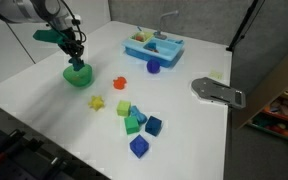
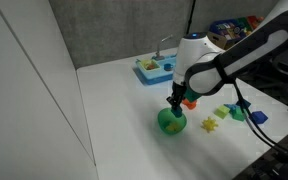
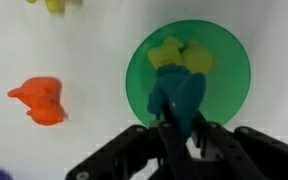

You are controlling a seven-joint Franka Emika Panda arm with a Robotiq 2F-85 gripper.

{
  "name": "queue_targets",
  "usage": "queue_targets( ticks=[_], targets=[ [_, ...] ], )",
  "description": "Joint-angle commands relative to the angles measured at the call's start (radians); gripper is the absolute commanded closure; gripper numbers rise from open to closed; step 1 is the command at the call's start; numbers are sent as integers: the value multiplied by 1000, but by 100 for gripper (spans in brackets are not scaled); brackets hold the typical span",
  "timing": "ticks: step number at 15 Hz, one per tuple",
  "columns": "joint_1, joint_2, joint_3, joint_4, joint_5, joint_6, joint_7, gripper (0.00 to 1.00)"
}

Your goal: Put the green toy in the green bowl

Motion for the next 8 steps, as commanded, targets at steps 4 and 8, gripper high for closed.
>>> queue_targets(
  ticks=[4,8],
  targets=[
    [-12,-2,15,26,38,-15,-61,24],
    [-24,-65,12,-14,69,-25,-63,0]
  ],
)
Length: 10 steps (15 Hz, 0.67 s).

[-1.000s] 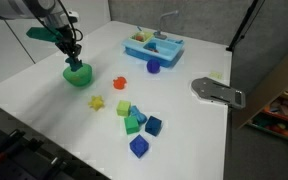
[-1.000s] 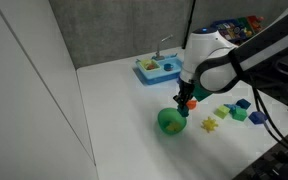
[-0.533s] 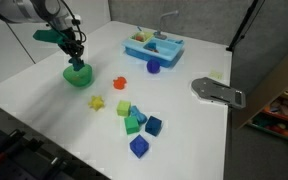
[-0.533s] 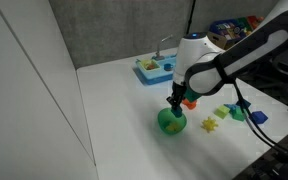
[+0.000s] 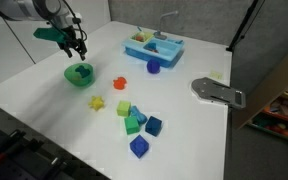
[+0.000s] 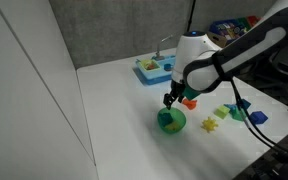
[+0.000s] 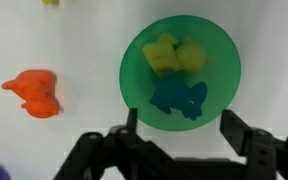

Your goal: Put the green toy in the green bowl

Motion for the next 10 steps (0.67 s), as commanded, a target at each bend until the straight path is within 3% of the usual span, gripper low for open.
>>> queue_targets(
  ticks=[1,10],
  targets=[
    [-22,-87,2,-47,40,-27,-18,0],
    [-46,-320,-73,-158,23,-177,83,0]
  ],
)
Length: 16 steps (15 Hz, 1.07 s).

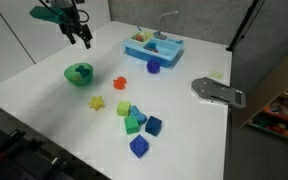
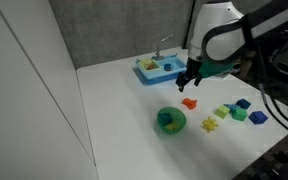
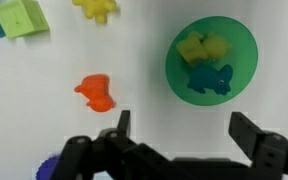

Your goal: Put the green toy in the green bowl

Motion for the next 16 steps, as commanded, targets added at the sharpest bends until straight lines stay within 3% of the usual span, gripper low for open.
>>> queue_targets(
  ticks=[1,8,16],
  targets=[
    [-18,-141,-13,-73,-6,-100,46,0],
    [-77,-348,2,-103,9,-352,43,0],
    [-115,-547,28,-61,62,-595,34,0]
  ],
)
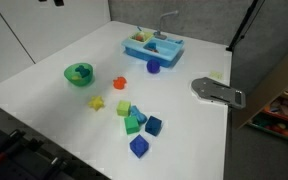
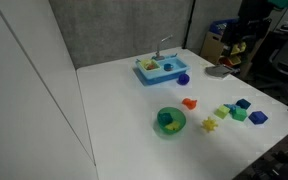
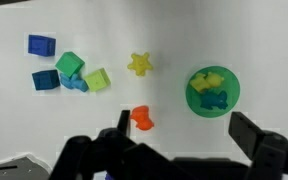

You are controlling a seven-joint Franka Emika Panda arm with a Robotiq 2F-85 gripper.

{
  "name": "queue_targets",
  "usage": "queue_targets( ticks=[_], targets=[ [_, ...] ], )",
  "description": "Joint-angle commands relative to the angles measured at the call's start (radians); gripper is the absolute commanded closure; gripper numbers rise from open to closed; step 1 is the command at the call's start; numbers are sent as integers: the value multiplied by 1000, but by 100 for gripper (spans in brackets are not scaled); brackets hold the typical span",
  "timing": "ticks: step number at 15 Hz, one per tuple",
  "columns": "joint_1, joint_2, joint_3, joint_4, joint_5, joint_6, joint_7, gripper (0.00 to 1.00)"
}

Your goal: Put the green toy in the green bowl

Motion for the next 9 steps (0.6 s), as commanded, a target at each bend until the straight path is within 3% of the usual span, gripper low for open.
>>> queue_targets(
  ticks=[1,9],
  targets=[
    [-26,-90,30,8,18,-78,20,0],
    [-44,-133,57,2,9,-86,-1,0]
  ],
)
